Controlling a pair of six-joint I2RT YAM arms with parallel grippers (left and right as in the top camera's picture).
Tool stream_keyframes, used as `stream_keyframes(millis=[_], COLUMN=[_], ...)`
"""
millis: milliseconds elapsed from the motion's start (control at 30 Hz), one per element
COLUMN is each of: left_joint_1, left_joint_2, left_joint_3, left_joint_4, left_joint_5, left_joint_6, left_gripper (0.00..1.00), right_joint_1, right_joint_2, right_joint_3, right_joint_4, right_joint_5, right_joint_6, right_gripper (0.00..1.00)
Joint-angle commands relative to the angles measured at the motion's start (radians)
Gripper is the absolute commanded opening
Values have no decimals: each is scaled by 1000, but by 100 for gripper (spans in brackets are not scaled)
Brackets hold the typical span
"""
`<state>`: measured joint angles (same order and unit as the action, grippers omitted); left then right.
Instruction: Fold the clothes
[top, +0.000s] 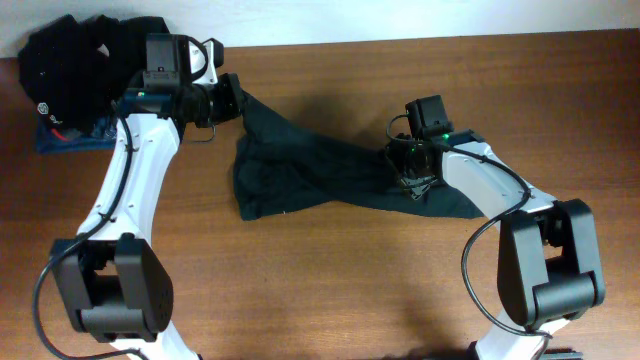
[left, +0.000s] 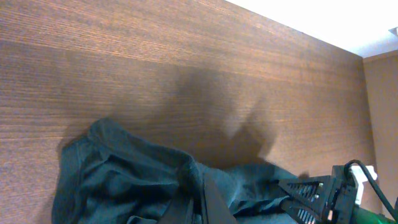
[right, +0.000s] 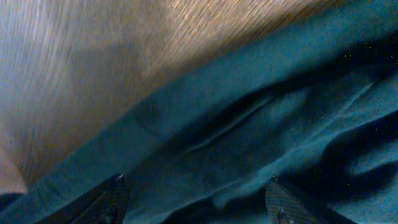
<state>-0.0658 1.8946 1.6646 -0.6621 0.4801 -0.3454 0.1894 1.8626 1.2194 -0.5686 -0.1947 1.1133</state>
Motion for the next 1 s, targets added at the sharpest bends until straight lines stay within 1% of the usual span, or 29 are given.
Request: stream_keyframes(millis=[0, 133, 300, 500, 600, 733, 967], left_joint_1=[4, 4, 4, 4, 4, 4, 4], left_joint_2=[-31, -31, -31, -31, -31, -31, -31], left_joint_3=[23, 23, 23, 23, 23, 23, 23], left_joint_4=[1, -2, -2, -2, -2, -2, -2], left_joint_5=[-6, -6, -6, -7, -6, -6, -7], left_joint_6=[-2, -2, -2, -2, -2, -2, -1], left_gripper=[1, 1, 1, 1, 1, 1, 1], right_joint_1=[-1, -2, -2, -2, -2, -8, -47], right_joint_2=[-3, 2, 40, 58, 58, 63, 84], right_joint_3=[-8, -10, -10, -10, -13, -53, -58], right_joint_4=[13, 31, 79, 91, 90, 107, 138], right_joint_5=[82, 136, 118, 127, 154, 170, 163], right_joint_6=[38, 48, 48, 56, 60, 118, 114], right_gripper=[75, 76, 77, 78, 80, 84, 82])
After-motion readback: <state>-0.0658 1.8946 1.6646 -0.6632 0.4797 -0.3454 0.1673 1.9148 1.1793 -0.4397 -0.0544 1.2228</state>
